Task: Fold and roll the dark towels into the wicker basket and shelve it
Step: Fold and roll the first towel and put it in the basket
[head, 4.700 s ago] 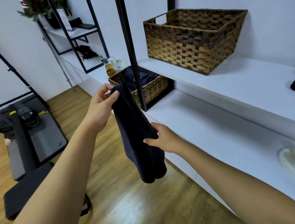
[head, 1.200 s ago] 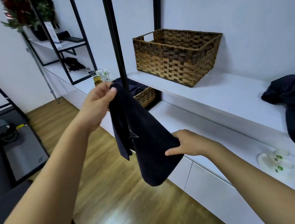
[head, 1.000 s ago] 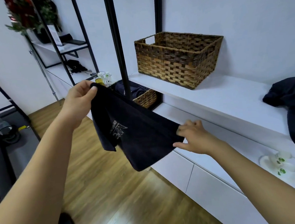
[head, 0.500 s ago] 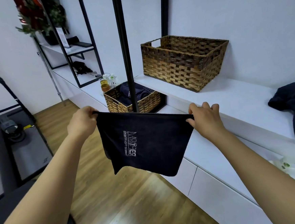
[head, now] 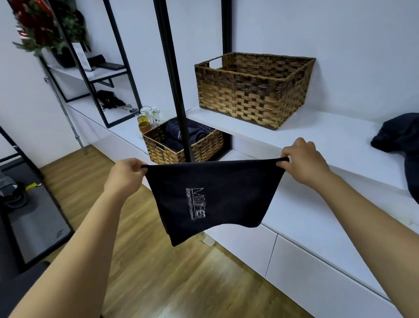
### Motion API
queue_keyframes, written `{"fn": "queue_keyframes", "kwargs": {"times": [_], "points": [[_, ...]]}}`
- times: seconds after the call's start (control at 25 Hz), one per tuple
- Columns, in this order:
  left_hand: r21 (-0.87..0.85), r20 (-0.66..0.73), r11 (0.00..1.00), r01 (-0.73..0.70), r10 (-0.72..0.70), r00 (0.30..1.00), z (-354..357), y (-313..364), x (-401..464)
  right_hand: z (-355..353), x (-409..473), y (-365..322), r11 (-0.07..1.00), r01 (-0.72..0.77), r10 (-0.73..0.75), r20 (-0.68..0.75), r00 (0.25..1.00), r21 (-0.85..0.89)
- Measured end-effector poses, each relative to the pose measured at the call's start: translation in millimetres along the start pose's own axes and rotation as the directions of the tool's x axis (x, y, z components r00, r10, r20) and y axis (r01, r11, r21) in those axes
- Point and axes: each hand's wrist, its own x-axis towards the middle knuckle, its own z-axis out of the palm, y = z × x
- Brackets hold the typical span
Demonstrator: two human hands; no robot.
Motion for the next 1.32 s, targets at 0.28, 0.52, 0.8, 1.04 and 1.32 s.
{"fn": "queue_keyframes", "kwargs": {"times": [0.28, 0.52, 0.8, 1.04, 1.32], "points": [[-0.373, 0.071, 0.914, 0.162, -0.146, 0.987, 8.5, 26.5, -8.6, -23.5, -19.3, 14.2, 0.830, -0.165, 0.186, 0.015, 0.982, 0.533], [-0.620, 0.238, 0.761, 0.191, -0.050, 0.970, -3.6, 83.3, -24.5, -62.5, -45.8, 13.9, 0.387, -0.244, 0.441, 0.054, 0.896, 0.889], [-0.648, 0.305, 0.752, 0.122, 0.110, 0.946, 14.8, 163.5, -23.4, -140.6, -81.6, 35.0, -0.042, 0.019, 0.455, 0.002, 0.890, 0.999], [-0.687, 0.278, 0.726, 0.022, 0.235, 0.931, 43.3, 250.8, 3.5, -201.8, -54.8, 98.9, -0.078, 0.168, 0.466, -0.113, 0.877, 0.983], [-0.731, 0.321, 0.682, 0.020, 0.318, 0.892, 116.2, 385.6, 64.9, -250.3, 50.4, 187.8, -0.094, 0.273, 0.497, -0.193, 0.846, 0.957]]}}
